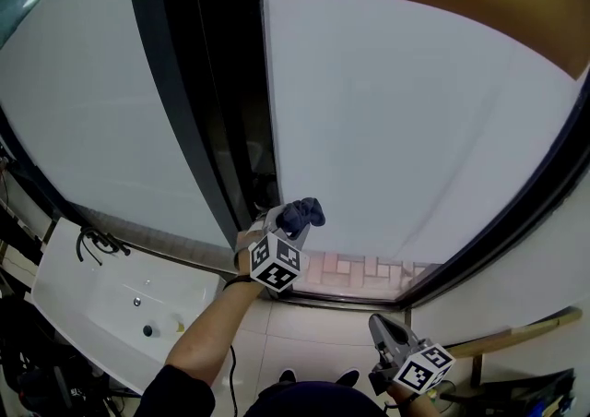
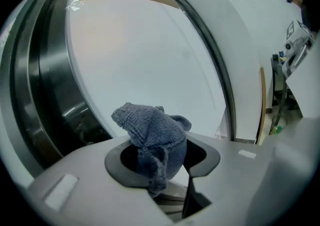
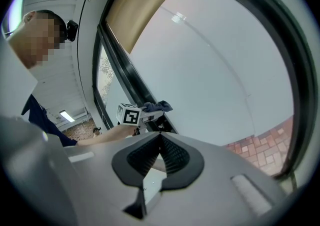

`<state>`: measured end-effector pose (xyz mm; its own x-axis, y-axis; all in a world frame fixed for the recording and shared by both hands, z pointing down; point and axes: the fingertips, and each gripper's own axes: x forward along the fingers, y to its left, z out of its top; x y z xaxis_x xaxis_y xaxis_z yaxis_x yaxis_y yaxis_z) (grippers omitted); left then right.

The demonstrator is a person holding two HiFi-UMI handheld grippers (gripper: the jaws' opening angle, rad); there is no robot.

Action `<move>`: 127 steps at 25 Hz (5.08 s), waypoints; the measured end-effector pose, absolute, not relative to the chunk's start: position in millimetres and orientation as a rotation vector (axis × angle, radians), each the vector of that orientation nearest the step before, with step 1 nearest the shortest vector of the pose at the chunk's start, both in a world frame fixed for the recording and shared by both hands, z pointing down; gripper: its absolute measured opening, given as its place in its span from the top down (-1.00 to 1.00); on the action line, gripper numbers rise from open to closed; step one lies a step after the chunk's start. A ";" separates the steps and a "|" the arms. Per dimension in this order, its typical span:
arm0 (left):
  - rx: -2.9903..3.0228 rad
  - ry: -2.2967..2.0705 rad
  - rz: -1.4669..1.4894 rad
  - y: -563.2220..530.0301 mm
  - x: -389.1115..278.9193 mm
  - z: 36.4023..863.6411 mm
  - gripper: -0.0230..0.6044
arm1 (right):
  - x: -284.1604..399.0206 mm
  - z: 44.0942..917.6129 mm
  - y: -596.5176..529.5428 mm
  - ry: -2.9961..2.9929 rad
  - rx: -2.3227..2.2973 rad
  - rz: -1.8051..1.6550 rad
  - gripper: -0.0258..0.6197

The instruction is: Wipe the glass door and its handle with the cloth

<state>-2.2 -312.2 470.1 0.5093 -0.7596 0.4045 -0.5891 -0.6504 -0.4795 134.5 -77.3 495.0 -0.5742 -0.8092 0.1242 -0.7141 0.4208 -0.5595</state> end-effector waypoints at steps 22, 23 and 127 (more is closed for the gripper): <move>-2.333 1.343 -1.095 -337.9 -93.4 463.7 0.43 | 134.4 489.8 -68.0 2.542 -1.354 -0.817 0.91; -2.343 1.300 -1.106 -334.2 -81.8 465.8 0.42 | 136.3 492.1 -67.4 2.538 -1.359 -0.826 0.91; -2.250 1.718 -0.844 -376.0 -101.0 545.1 0.38 | 170.4 516.6 -51.4 2.458 -1.477 -0.922 0.91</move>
